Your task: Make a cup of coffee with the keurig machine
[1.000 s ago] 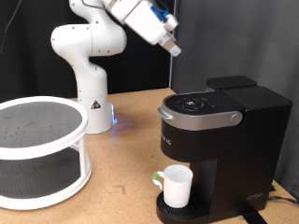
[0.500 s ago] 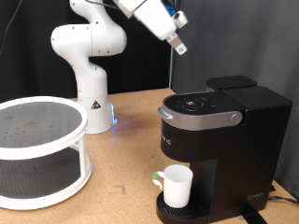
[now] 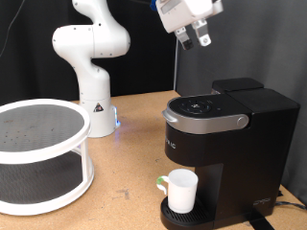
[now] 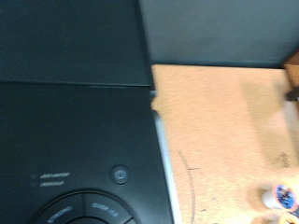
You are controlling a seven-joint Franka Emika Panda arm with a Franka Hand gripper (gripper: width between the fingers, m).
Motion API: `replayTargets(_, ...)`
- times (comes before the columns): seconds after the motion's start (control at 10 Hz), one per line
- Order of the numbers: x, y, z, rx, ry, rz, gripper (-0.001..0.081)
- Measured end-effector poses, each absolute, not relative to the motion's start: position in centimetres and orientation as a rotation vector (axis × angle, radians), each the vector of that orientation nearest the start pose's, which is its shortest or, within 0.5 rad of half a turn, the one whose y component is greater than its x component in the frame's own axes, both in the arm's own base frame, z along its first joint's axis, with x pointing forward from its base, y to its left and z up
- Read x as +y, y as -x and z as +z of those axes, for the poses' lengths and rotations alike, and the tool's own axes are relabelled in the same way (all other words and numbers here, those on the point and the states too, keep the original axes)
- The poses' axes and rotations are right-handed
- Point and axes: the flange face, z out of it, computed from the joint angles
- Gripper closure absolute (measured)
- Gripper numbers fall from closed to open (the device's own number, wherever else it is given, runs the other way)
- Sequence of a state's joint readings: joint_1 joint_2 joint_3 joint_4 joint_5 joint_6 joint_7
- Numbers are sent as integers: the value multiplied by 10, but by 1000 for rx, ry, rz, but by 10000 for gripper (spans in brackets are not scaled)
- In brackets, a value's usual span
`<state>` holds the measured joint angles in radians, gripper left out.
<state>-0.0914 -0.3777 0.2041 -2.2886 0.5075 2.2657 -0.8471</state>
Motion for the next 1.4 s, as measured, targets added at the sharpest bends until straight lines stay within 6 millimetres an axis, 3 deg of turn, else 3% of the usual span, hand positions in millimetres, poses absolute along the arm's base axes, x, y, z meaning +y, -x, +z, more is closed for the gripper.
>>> replayTargets(0.5, 84, -494, 532, -1070, 2640, -508, 3)
replayTargets(0.9, 86, -504, 506, -1121, 2662, -415, 3)
replayTargets(1.2, 87, -509, 486, -1115, 2686, -451, 3)
replayTargets(1.4, 88, -507, 474, -1130, 2699, -448, 239)
